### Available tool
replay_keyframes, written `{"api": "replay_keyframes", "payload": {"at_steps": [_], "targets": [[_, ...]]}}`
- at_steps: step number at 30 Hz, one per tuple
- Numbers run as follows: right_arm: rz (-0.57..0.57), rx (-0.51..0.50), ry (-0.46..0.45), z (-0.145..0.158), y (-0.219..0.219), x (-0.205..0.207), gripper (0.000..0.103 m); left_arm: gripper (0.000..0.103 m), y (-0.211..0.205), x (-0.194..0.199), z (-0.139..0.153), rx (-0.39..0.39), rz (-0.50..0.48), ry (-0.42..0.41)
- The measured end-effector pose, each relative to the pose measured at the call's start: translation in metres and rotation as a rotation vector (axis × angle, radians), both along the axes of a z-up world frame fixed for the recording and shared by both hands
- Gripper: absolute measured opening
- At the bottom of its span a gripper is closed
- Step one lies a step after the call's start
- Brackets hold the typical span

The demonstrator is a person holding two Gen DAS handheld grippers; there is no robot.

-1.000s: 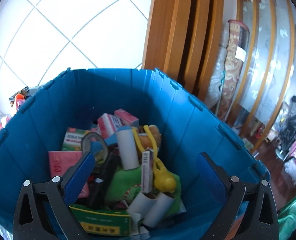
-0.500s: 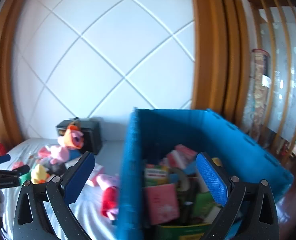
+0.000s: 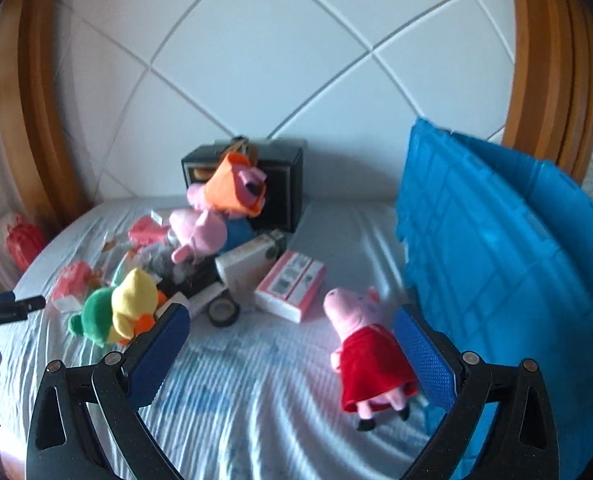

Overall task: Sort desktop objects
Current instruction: 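Withdraw both tools from the bin back to the pile, then grasp the pink flower tissue pack with the left tool while the right tool grasps the black tape roll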

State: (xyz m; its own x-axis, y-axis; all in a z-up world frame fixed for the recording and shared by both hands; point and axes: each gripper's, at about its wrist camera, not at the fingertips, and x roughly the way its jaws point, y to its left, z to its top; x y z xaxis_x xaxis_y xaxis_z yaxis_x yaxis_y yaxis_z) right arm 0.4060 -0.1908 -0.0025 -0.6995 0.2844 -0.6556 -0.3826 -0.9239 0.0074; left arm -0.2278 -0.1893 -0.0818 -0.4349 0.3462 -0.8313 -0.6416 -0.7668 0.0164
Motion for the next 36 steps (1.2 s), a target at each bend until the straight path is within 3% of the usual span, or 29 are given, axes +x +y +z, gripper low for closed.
{"api": "replay_keyframes", "payload": {"at_steps": [5, 12, 18, 21, 24, 27, 29, 30, 36], "targets": [[0.022, -0.090, -0.152, -0.064, -0.003, -0.051, 0.103, 0.103, -0.001, -0.083, -0.033, -0.041, 0.100, -0.090], [0.024, -0.175, -0.268, -0.119, 0.006, -0.104, 0.103, 0.103, 0.022, -0.159, -0.084, -0.096, 0.154, -0.169], [0.050, -0.188, -0.352, -0.152, 0.007, -0.147, 0.103, 0.103, 0.044, -0.179, -0.119, -0.176, 0.130, -0.182], [0.088, -0.181, -0.396, -0.169, 0.002, -0.170, 0.103, 0.103, 0.049, -0.185, -0.131, -0.235, 0.130, -0.144], [0.100, -0.195, -0.427, -0.185, 0.000, -0.189, 0.103, 0.103, 0.045, -0.191, -0.146, -0.233, 0.142, -0.220], [0.103, -0.196, -0.445, -0.194, -0.003, -0.204, 0.102, 0.103, 0.043, -0.193, -0.159, -0.264, 0.142, -0.235], [0.099, -0.176, -0.448, -0.196, -0.005, -0.210, 0.081, 0.103, 0.039, -0.193, -0.161, -0.241, 0.139, -0.244], [0.101, -0.169, -0.452, -0.197, -0.006, -0.213, 0.077, 0.102, 0.038, -0.194, -0.161, -0.232, 0.142, -0.255], [0.124, -0.184, -0.473, -0.208, -0.008, -0.225, 0.076, 0.092, 0.041, -0.191, -0.156, -0.228, 0.136, -0.236]]}}
